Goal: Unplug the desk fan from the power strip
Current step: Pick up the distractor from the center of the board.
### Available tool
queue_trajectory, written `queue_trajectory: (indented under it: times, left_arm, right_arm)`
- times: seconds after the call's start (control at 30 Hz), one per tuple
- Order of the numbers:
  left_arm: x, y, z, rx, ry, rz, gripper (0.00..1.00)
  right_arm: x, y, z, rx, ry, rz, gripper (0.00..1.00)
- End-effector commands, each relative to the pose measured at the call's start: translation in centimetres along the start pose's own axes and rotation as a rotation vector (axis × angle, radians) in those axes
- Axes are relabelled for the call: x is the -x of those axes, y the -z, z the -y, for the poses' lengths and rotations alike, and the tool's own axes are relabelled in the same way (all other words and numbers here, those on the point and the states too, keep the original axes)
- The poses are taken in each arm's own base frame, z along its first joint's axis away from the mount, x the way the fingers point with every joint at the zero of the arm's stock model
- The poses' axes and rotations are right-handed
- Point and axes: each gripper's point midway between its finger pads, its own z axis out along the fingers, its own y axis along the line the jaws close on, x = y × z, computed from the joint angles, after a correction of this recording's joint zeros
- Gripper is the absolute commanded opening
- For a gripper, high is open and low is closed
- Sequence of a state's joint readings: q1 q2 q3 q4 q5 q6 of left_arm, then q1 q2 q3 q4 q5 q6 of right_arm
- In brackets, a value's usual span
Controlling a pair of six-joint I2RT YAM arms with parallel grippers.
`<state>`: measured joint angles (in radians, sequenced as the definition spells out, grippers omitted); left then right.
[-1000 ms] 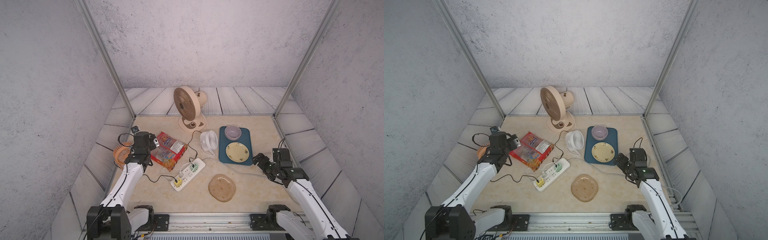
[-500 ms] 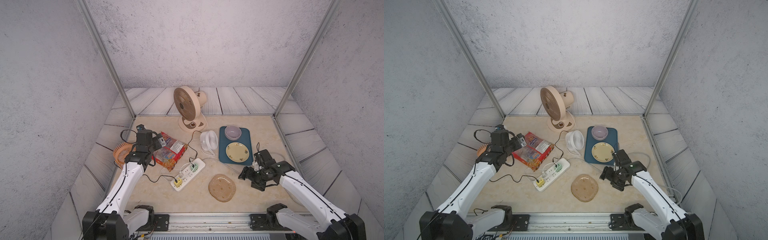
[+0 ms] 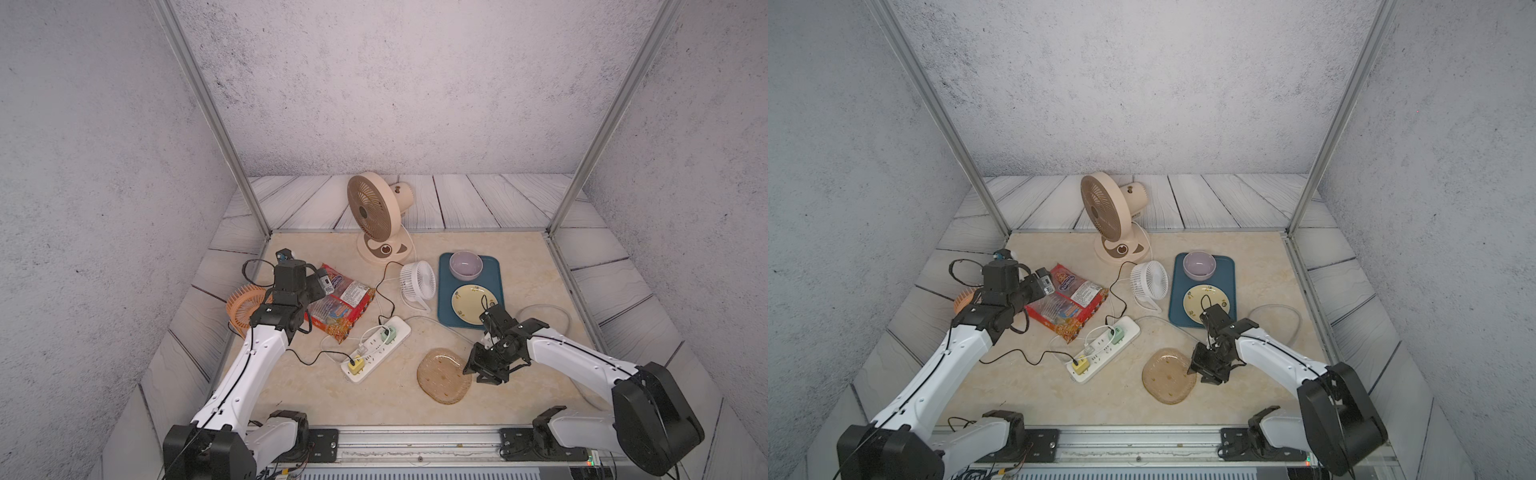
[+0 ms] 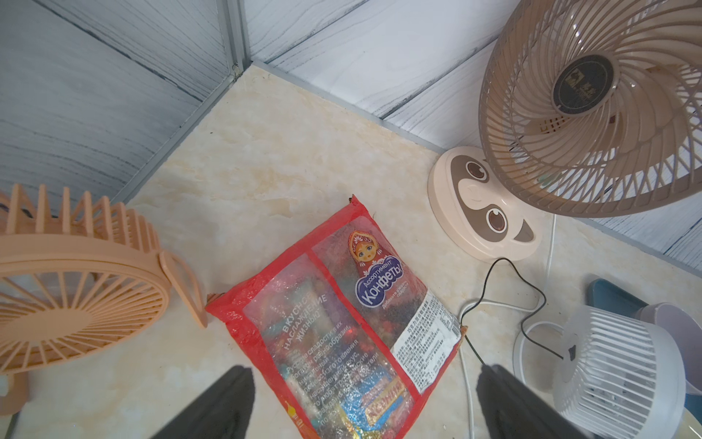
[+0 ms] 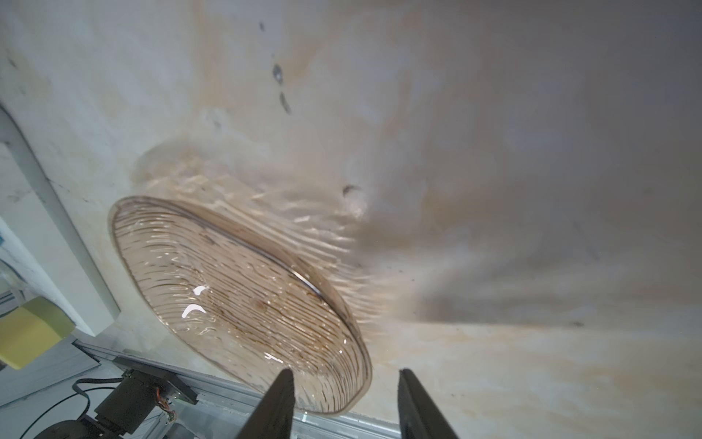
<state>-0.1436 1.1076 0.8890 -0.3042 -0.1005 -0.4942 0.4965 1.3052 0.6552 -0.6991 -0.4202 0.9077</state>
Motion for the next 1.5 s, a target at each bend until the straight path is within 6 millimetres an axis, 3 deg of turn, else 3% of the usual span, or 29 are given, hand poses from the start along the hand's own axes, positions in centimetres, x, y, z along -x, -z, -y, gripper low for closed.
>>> queue_trajectory:
  times: [0.0, 0.17, 0.3, 0.67, 0.83, 0.93, 1.03, 1.13, 1.3, 1.47]
  left_arm:
    - [0.9, 0.8, 0.5, -0.014, -0.014, 0.031, 0.99]
    - [0.8, 0.8, 0.5, -0.015, -0.019, 0.03, 0.99]
    - [0.9, 0.8, 0.5, -0.015, -0.021, 0.032, 0.99]
    - [1.2, 1.5, 0.3, 0.004, -0.036, 0.045, 0.99]
    - [1.6, 1.7, 0.3, 0.009, -0.044, 0.057, 0.99]
    - [2.0, 1.9, 0.4, 0.009, -0.05, 0.068, 0.99]
    - [2.6, 2.1, 0.5, 0.009, -0.062, 0.082, 0.99]
    - [3.5, 2.5, 0.7, 0.009, -0.071, 0.106, 0.99]
    - [4.8, 2.4, 1.3, -0.001, -0.075, 0.133, 0.98]
    - [6.2, 2.0, 2.3, -0.013, -0.091, 0.144, 0.98]
  right_arm:
    - [-0.4, -0.4, 0.1, -0.012, -0.004, -0.026, 0.45]
    - [-0.7, -1.0, 0.6, -0.044, -0.016, -0.048, 0.45]
    - [-0.6, -1.8, -0.2, -0.023, -0.024, -0.06, 0.42]
    - [0.5, -2.5, -1.3, -0.026, -0.045, -0.034, 0.17]
    - [1.2, -1.6, -1.8, -0.031, -0.049, 0.008, 0.01]
    - [1.7, -0.6, -2.4, -0.029, -0.049, 0.039, 0.0]
    - [2.4, 1.3, -3.5, -0.017, -0.042, 0.085, 0.0]
    - [3.3, 4.6, -4.1, -0.012, -0.037, 0.148, 0.0]
    - [6.1, 13.1, -3.9, 0.032, -0.083, 0.309, 0.0]
    - [10.6, 21.7, -2.1, 0.086, -0.16, 0.522, 0.0]
